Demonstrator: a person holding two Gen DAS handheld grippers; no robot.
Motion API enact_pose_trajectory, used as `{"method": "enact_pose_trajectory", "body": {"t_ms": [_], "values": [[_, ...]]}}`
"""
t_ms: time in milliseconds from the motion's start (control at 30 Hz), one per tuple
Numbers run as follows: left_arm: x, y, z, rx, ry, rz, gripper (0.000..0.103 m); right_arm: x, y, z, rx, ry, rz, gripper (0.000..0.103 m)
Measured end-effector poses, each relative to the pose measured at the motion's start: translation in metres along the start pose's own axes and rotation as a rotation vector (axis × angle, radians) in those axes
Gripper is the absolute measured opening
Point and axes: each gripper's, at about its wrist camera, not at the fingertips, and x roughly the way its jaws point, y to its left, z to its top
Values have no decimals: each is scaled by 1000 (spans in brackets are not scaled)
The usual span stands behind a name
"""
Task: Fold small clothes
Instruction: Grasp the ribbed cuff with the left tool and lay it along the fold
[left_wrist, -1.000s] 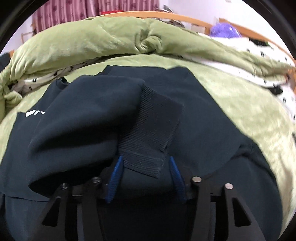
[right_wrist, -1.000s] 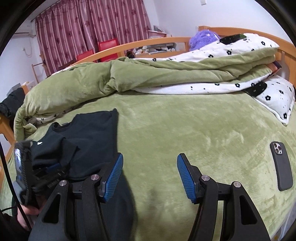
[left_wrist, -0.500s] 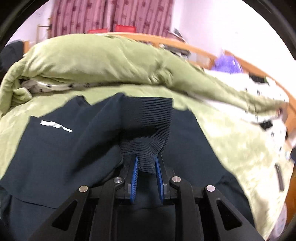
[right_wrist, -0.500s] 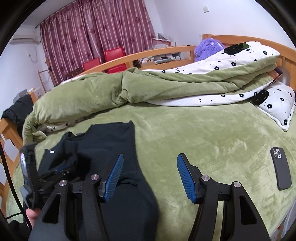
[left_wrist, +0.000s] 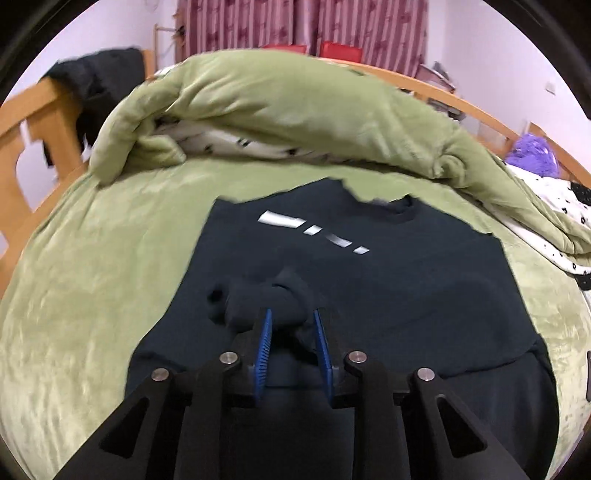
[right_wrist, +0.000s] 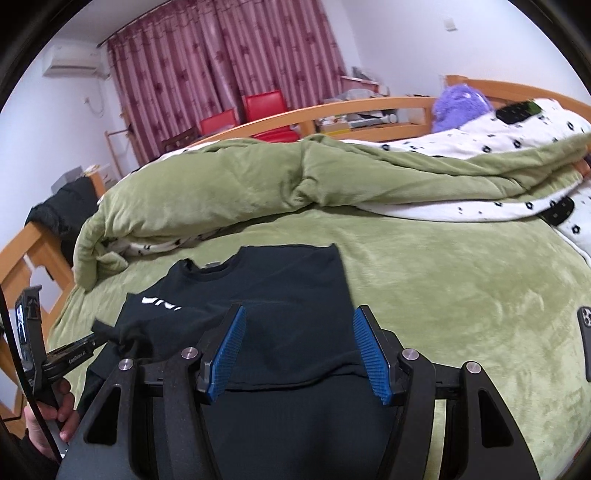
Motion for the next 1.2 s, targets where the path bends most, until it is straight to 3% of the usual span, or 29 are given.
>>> {"method": "enact_pose_trajectory", "body": {"t_ms": [67, 300, 333, 367, 400, 467, 600, 800, 833, 867, 933, 1067, 1200], "values": [[6, 14, -4, -28, 17, -9, 29, 4, 9, -2, -21, 4, -3, 60], [22, 34, -20, -57, 78, -106, 33, 20, 24, -10, -75, 37, -23, 60], [24, 35, -20, -61, 82, -123, 41, 21, 23, -10, -80, 39, -27, 60], [26, 35, -19, -67, 87, -134, 57, 23, 23, -11, -84, 44, -33, 60], [28, 37, -18, -78, 87, -142, 64, 26, 22, -12, -84, 49, -37, 60], [30, 41, -15, -102, 65, -153, 67, 33, 19, -12, -82, 61, -46, 60], [48, 52, -10, -165, 101, -141, 67, 44, 13, -13, -76, 81, -64, 60], [76, 60, -12, -234, 161, -130, 60, 54, 16, -18, -101, 101, -78, 60], [78, 59, -12, -231, 160, -126, 50, 54, 16, -19, -105, 101, -82, 60], [79, 56, -12, -223, 155, -123, 30, 55, 17, -20, -111, 101, -86, 60], [76, 50, -7, -180, 122, -142, 10, 57, 17, -22, -124, 103, -96, 60], [50, 44, 15, -105, -21, -114, 10, 60, 13, -24, -129, 111, -113, 60], [38, 51, 28, -97, -53, -100, 10, 65, 7, -25, -128, 123, -132, 60]]}}
